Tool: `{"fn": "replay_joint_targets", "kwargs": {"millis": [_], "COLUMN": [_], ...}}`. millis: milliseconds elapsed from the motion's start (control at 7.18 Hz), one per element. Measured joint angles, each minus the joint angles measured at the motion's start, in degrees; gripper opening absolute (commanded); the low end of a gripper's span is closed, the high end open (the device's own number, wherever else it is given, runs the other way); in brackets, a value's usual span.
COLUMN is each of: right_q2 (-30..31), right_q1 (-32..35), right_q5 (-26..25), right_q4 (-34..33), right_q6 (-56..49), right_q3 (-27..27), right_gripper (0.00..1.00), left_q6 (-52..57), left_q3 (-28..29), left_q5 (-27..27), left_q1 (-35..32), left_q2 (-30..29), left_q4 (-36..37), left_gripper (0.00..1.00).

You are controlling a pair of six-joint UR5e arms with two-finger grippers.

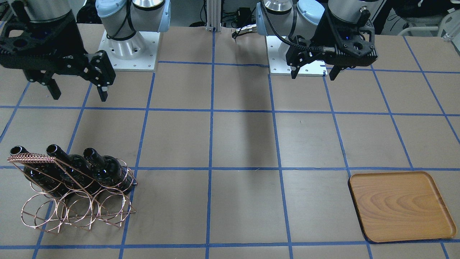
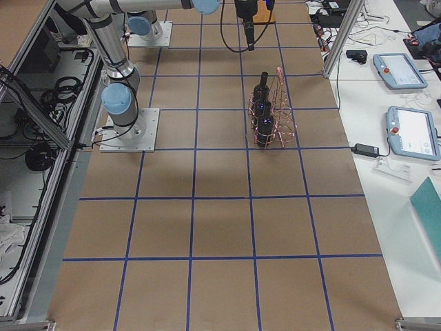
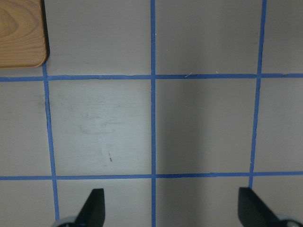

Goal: Take wine from basket and place on tray
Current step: 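Move the right gripper above the copper wine rack's bottles, then lower the right gripper onto the middle dark wine bottle's neck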

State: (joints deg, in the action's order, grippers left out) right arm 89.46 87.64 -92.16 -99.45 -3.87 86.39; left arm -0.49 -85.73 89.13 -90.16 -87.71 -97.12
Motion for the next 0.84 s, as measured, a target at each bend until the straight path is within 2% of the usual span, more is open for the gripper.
{"fn": "replay_joint_targets", "kwargs": {"millis": [278, 835], "right_q2": [-2.47, -6.25], "right_q1": [-4.22, -7.41], "right_q5": [0.37, 0.32], "right_q4": [-2.46, -3.96], "right_q6": [-4.33, -8.66], "right_q3": [0.06, 1.97], "right_gripper": [1.00, 1.00], "left_q6": [0.14, 0.16], "left_q3": [-0.10, -0.31], "left_q5": [0.24, 0.15], "left_q1": [0.11, 0.16], "left_q2": [0.24, 0.34], "left_q4": [0.21, 0.66], "left_gripper": [1.00, 1.00]}}
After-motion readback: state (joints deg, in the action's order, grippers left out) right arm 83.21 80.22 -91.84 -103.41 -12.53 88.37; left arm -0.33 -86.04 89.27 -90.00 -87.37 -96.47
